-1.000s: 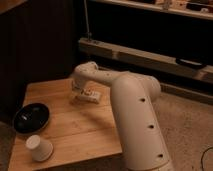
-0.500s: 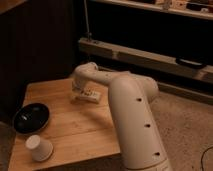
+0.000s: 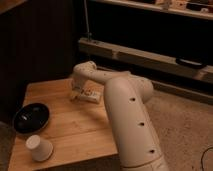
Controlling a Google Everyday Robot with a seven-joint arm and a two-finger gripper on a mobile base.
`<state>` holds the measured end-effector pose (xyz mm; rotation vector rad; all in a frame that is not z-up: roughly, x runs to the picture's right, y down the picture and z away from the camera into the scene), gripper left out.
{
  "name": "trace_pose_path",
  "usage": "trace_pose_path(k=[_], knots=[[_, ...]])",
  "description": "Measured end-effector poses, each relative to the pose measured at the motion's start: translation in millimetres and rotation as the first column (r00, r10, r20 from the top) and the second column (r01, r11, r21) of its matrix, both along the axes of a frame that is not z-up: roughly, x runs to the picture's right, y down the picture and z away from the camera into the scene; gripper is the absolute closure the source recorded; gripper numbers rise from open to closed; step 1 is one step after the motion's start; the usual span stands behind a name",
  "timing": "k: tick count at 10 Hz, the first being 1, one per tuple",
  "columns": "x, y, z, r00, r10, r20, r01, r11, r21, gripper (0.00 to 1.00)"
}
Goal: Stand the bottle upright
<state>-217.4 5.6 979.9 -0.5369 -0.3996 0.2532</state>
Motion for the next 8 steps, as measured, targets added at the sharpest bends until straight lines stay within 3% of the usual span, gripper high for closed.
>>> trace_pose_path(k=[2,6,8], knots=[[0.5,1.9,1.3,1.0,-0.012,-0.003,0.012,0.9999,-0.004,0.44],[6.5,1.7,0.1,1.0,-0.023,-0.012,0.022,0.9997,-0.008,0.83],[9.4,-0.7,-1.6,1.0,-0.02,-0.015,0.02,0.9998,-0.009,0.87]])
